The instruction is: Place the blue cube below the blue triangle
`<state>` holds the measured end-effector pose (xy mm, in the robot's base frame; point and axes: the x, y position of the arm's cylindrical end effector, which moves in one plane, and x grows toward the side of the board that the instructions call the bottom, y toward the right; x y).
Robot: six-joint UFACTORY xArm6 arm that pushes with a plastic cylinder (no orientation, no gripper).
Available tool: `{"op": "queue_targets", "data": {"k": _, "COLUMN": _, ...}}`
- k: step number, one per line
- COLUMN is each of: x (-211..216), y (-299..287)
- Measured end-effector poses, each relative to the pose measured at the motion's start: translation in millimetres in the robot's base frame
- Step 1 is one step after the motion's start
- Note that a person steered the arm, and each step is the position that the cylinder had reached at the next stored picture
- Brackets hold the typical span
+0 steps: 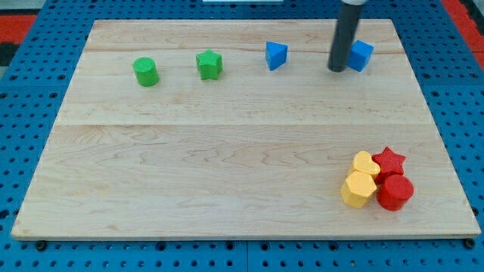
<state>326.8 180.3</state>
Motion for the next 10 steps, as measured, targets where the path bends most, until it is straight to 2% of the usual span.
{"op": "queue_targets", "data": {"k": 1, "x": 0.7, "y": 71.9}}
{"op": "queue_targets", "data": {"k": 2, "x": -21.3, "y": 123.2}}
{"op": "queue_targets", "data": {"k": 3, "x": -60.1, "y": 110.5}}
{"op": "queue_targets", "data": {"k": 4, "x": -53.4, "y": 57.7}}
{"op": "queue_targets", "data": {"k": 5, "x": -0.6, "y": 3.6}}
{"op": "queue_targets", "data": {"k": 6, "x": 32.7, "y": -41.5}}
{"op": "queue_targets", "data": {"k": 7, "x": 24.3, "y": -35.6}}
{"op": "queue_targets", "data": {"k": 8, "x": -1.8, "y": -1.9}}
{"op": "queue_targets", "data": {"k": 9, "x": -22.8, "y": -5.0}}
{"op": "queue_targets", "data": {"k": 10, "x": 6.4, "y": -60.4}}
